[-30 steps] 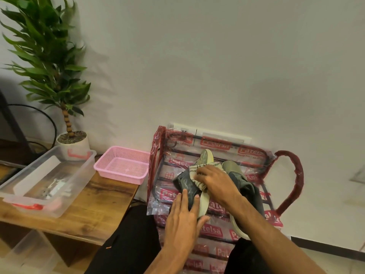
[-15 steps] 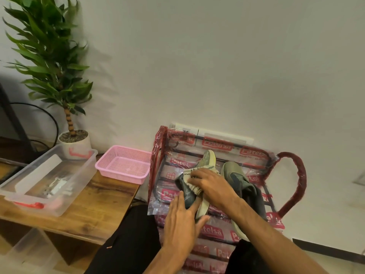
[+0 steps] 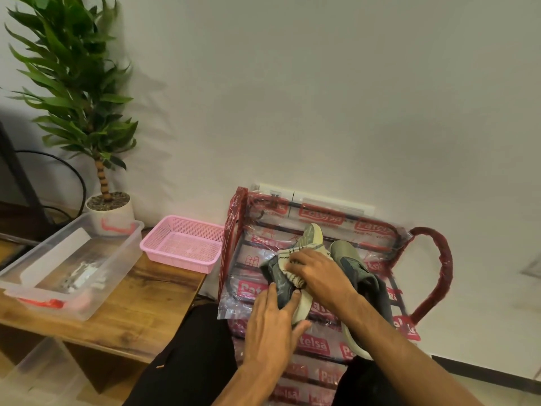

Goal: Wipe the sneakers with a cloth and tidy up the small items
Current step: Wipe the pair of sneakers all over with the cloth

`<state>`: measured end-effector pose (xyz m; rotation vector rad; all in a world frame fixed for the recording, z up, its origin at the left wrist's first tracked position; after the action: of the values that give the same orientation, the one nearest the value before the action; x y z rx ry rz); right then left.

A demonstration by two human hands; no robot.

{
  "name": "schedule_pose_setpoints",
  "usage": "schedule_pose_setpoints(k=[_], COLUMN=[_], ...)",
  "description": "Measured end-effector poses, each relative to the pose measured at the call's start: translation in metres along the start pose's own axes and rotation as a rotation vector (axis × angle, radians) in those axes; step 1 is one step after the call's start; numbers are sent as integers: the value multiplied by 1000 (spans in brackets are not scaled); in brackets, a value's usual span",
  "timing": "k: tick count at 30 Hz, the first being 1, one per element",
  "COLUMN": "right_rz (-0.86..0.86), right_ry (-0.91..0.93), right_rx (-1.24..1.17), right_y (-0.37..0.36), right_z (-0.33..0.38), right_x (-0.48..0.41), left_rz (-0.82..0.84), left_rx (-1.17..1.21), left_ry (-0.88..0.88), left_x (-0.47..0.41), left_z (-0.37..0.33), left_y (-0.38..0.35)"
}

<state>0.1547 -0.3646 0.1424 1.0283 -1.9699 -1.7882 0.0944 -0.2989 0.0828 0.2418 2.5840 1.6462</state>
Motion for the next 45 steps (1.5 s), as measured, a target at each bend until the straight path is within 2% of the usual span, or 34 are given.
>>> schedule_pose_setpoints(k=[5, 8, 12, 16, 20, 24, 27, 32, 36, 40, 45], right_rz=[3, 34, 20, -36, -54, -61, -80, -74, -98, -79, -51], right_ry=[143, 9, 40, -100, -197, -245, -284, -110, -276, -147, -244], right_rx=[-22, 52, 6, -18, -64, -124, -170, -152, -121, -111, -70], right_y=[1, -4, -2, 3, 4, -3, 1, 6, 2, 0, -1], right_z=[25, 4, 11, -9, -20, -24, -21, 14, -8, 15, -4], right_x=[-1, -2, 0, 11, 21, 28, 30, 22, 17, 15, 10], left_rz=[-20, -14, -10, -34, -60, -202, -214, -139, -104, -143, -141], left_rx=[7, -26, -3, 47, 222, 658, 858, 1104, 1177, 1204, 1264], left_ry=[-24, -32, -19, 9, 81, 235, 331, 410, 410, 390, 376], left_x=[1, 1, 0, -1, 0, -13, -31, -52, -55, -55, -53], left_z=[2, 0, 0, 2, 10, 32, 44, 57, 57, 57, 60], left_y=[-2, 0, 3, 3, 8, 25, 30, 18, 12, 9, 5])
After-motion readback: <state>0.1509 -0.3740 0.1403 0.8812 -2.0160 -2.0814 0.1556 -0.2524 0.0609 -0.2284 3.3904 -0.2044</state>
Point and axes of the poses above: each hand's wrist, its own x-axis away from the middle knuckle, its own y-axis out of the back of the hand, z = x × y, the point moved 9 cm from there along -x, towards the middle knuckle, and after that the axes turned 4 degrees about y, right-handed, at the moved point
